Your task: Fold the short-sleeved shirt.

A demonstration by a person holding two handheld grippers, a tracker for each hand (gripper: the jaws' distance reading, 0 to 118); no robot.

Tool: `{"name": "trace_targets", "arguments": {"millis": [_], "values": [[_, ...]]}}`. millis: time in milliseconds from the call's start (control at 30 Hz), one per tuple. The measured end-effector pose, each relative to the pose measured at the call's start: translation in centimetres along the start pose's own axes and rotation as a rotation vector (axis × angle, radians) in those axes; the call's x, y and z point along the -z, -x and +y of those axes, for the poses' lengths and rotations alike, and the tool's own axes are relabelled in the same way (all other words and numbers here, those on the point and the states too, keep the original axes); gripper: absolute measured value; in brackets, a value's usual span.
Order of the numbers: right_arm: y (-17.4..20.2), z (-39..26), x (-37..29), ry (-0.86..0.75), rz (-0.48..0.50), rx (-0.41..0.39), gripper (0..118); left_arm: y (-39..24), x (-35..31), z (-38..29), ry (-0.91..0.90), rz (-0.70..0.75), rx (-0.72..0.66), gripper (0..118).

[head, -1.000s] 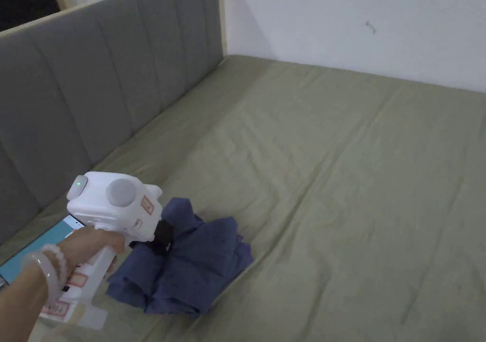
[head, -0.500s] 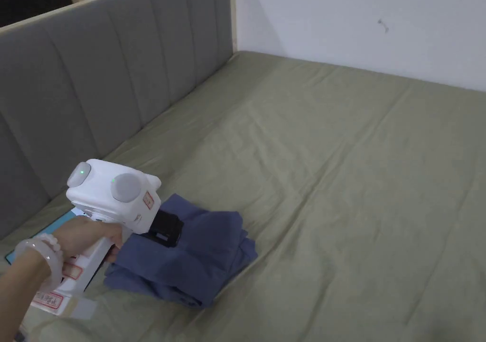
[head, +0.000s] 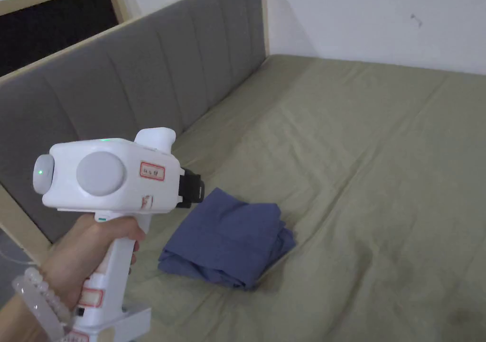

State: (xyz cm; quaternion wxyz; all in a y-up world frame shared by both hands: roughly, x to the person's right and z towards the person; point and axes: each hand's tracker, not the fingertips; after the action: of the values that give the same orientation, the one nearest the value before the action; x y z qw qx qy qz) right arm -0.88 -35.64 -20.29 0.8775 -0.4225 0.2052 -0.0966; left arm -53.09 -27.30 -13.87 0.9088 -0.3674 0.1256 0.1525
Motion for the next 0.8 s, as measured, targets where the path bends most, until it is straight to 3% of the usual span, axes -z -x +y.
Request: {"name": "trace_targets", "arguments": {"millis": [233, 333, 467, 500, 533, 567, 600, 633, 667, 700, 800], "values": [[3.3, 2.3, -5.0, -0.206, -0.088, -0.125, 0, -9.3, -6.5, -2.7, -0.224, 0.063, 0.075, 0], [2.9, 2.9, -7.4, -0.342, -0.16, -0.178, 0, -13.1, -8.4, -4.3, -0.348, 0.127, 0.205, 0], [4.5, 3.8, -10.7, -0.477, -0.225, -0.204, 0, -16.6, -10.4, -5.7, -0.439, 0.007, 0.185, 0], [4.7, 4.1, -11.5, -0.501, -0.223, -0.197, 1, -17.5, -10.7, -5.9, -0.435, -0.02, 0.195, 5], [4.8, 4.1, -12.1, -0.521, -0.226, -0.188, 9, -18.1, -10.9, -5.9, -0.439, -0.014, 0.215, 16], [4.9, 4.2, -12.6, -0.551, -0.231, -0.175, 26, -18.5, -11.1, -6.0, -0.446, -0.015, 0.213, 35], [5.1, 4.3, -13.2, -0.573, -0.237, -0.167, 54, -19.1, -11.3, -6.2, -0.451, -0.018, 0.22, 69], [5.3, 4.4, -13.6, -0.567, -0.243, -0.178, 80, -20.0, -11.4, -6.3, -0.45, -0.024, 0.231, 90], [5.3, 4.5, -13.7, -0.565, -0.25, -0.186, 99, -20.3, -11.5, -6.4, -0.45, -0.03, 0.233, 99], [5.4, 4.6, -13.9, -0.559, -0.268, -0.198, 110, -20.7, -11.5, -6.6, -0.457, -0.047, 0.233, 100], [5.7, 4.1, -14.5, -0.577, -0.28, -0.217, 112, -22.1, -12.4, -7.0, -0.477, -0.073, 0.202, 100]]}}
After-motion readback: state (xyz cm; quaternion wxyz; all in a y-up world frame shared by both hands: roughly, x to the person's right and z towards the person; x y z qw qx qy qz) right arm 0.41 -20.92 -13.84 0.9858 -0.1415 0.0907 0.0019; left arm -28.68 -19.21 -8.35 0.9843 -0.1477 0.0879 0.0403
